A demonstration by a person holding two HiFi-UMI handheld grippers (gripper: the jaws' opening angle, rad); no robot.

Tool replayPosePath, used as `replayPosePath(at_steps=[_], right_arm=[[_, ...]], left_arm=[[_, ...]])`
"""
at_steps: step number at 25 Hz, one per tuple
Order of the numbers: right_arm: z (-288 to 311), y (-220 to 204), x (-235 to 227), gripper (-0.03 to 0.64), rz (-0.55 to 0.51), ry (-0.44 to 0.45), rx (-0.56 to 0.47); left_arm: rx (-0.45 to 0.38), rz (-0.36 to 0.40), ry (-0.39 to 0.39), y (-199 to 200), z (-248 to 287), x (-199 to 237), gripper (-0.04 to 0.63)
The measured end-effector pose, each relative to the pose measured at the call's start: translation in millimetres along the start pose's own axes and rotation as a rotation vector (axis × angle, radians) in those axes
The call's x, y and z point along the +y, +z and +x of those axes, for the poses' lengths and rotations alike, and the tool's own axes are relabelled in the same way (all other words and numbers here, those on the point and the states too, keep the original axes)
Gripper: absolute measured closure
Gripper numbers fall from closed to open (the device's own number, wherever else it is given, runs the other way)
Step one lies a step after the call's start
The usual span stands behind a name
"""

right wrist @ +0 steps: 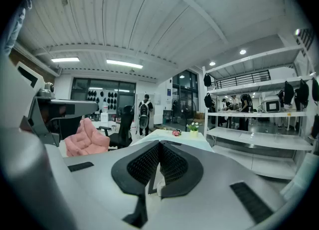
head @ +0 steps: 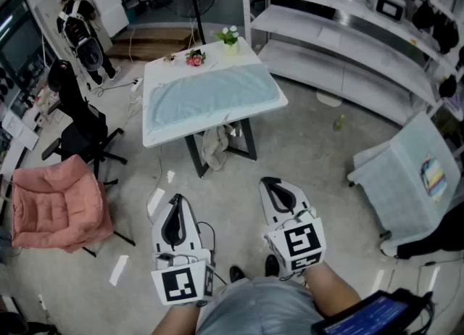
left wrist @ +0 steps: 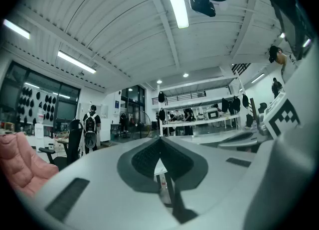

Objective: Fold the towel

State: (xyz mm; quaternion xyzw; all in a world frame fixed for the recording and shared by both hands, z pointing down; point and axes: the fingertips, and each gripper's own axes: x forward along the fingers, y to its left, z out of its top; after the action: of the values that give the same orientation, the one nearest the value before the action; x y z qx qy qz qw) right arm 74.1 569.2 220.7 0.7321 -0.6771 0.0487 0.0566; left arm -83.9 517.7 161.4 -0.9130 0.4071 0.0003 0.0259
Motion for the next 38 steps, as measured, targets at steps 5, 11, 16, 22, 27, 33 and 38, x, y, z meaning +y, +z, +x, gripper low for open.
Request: replayPosePath(at_steps=[5, 11, 16, 22, 27, 33, 38], right_arm=[[-1.1, -3.9, -3.6, 0.601, -0.015, 0.009, 0.004], [-8.1, -7.4, -21.3, 0.598, 0.031, 0.002, 0.008], [-3.0, -14.7, -37.2, 0.592, 0.010, 0.051, 0.018], [20.6, -29.7, -36.5, 0.594, 0.001, 0.117, 0.042], [63.9, -39.4, -34.8, 0.594, -0.001, 0.154, 0.066], [136.8, -40.6, -39.2, 0.594, 0.013, 0.148, 0.090], [200.7, -31.0, -39.4, 0.594, 0.032, 0.126, 0.110]], left_arm=[[-0.007, 0.011, 0.006, 4.0, 3.7, -3.8, 0.591], [0.016, -0.003, 0.004, -4.0, 5.3, -20.6, 0.591], [0.019, 0.014, 0.049, -2.8, 11.2, -36.0, 0.591], [0.074, 0.001, 0.098, -28.3, 15.9, -31.6, 0.591], [0.087, -0.001, 0.128, -41.0, 48.3, -9.6, 0.591], [0.100, -0.008, 0.137, -56.4, 111.3, 41.0, 0.591], [0.113, -0.018, 0.105, -61.9, 166.0, 83.0, 0.591]])
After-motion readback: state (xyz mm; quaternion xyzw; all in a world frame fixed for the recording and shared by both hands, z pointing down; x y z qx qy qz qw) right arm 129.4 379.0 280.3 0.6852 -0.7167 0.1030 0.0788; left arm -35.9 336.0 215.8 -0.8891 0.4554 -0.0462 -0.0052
